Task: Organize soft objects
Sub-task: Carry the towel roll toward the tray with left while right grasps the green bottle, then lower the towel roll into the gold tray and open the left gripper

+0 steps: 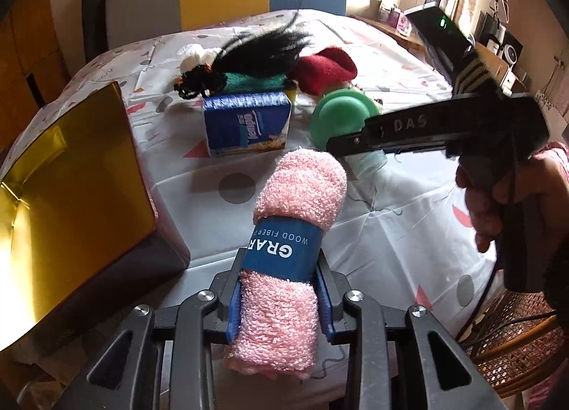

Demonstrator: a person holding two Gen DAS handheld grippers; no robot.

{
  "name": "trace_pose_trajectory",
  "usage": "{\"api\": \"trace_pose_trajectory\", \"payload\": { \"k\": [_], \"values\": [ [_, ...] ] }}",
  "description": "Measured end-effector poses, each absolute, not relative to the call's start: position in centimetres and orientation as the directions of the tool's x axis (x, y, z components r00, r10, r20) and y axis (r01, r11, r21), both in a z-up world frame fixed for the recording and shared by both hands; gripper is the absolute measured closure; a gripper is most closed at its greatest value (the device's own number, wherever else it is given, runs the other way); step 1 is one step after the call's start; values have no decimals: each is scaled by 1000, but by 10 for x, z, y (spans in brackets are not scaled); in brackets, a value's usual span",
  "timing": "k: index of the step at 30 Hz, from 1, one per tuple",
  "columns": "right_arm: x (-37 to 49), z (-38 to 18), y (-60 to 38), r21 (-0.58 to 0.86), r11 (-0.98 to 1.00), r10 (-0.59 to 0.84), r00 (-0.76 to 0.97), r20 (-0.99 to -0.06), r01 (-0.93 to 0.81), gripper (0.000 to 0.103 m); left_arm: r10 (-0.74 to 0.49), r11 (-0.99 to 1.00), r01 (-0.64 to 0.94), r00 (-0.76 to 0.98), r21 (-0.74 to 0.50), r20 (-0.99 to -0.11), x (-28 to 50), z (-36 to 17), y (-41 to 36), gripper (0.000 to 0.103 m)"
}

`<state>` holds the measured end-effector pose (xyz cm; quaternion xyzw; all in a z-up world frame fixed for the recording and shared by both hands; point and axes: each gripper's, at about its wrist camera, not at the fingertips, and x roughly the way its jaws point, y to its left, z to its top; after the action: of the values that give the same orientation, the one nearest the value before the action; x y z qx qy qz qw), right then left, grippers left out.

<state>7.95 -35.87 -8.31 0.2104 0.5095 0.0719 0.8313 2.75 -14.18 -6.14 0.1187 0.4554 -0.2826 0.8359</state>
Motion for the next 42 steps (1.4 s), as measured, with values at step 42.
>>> {"api": "trace_pose_trajectory", "payload": {
  "k": [42],
  "values": [
    [79, -85, -322, 255, 967, 212, 492, -844, 22, 66, 115, 988, -153, 620, 24, -776, 153, -11, 83, 48]
  ]
}}
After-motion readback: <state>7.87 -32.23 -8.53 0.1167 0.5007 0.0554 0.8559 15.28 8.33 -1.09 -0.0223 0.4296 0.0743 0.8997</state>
